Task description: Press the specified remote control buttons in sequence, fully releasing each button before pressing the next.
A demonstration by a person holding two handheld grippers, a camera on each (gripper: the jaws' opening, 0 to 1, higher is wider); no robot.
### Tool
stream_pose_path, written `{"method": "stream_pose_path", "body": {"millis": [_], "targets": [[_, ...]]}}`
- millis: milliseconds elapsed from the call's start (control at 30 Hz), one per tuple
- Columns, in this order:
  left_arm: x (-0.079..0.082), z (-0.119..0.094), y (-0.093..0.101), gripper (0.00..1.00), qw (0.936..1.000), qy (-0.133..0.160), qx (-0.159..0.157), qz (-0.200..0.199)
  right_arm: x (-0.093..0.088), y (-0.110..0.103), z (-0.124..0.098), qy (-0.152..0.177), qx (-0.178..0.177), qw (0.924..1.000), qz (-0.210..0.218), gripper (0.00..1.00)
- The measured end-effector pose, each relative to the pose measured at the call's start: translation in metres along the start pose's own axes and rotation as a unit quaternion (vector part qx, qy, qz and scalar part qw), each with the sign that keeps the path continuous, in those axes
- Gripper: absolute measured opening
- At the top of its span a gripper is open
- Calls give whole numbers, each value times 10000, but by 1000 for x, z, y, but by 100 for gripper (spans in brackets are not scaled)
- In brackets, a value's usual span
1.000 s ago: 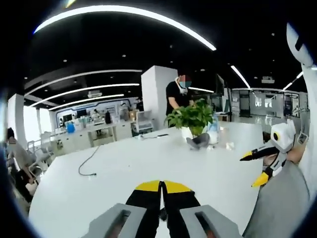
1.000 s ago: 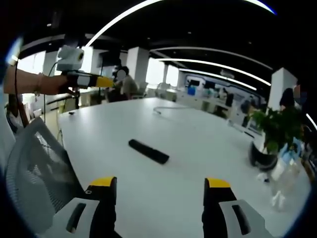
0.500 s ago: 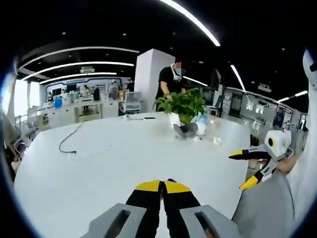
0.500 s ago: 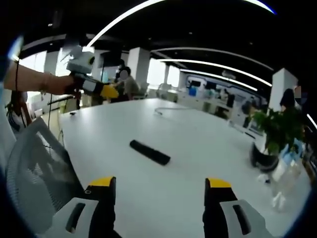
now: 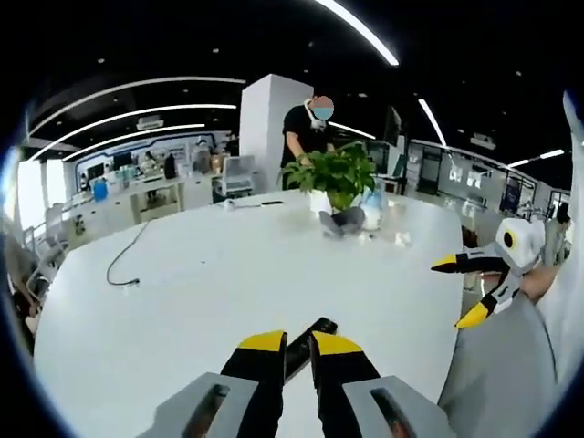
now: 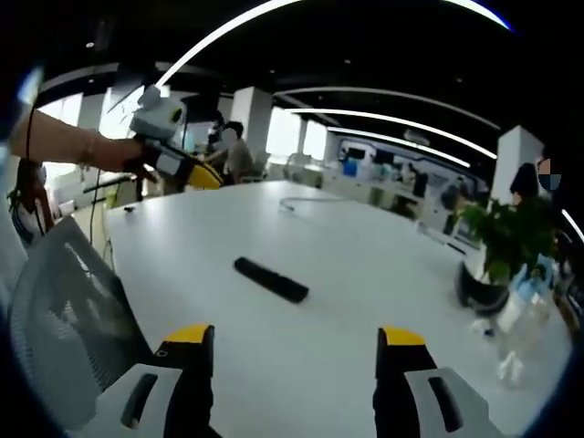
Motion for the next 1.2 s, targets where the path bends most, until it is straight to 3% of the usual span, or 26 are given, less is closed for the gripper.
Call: {"method": "stream_pose_path", "body": {"millis": [67, 267, 667, 967, 1200], "targets": [[-2, 1, -1, 16, 9999, -54, 74, 129, 0, 0, 0, 2, 2, 10000, 0, 71], [-9, 7, 5, 16, 9995, -225, -159, 183, 0, 0, 0, -4, 1, 10000, -10, 70], [-31, 21, 15, 29, 9963, -648, -488, 272, 0, 1, -1, 14, -18, 10000, -15, 70], [-43, 35, 11, 38, 9938, -898, -600, 258, 0, 2, 0, -12, -26, 10000, -3, 69], [-47, 44, 8, 40, 9906, -1101, -744, 331, -2, 2, 0, -50, -27, 10000, 19, 68]]}}
Point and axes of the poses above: the point that each gripper's makers call its tool centre point, and the gripper's own axes: z roughly forward along the fingers, y roughly to its right, x roughly out of its top, the point moved 1 cm from there along -z, roughly backward along the fingers, and after that the axes turned 10 degrees about z, right-handed, at the moved point
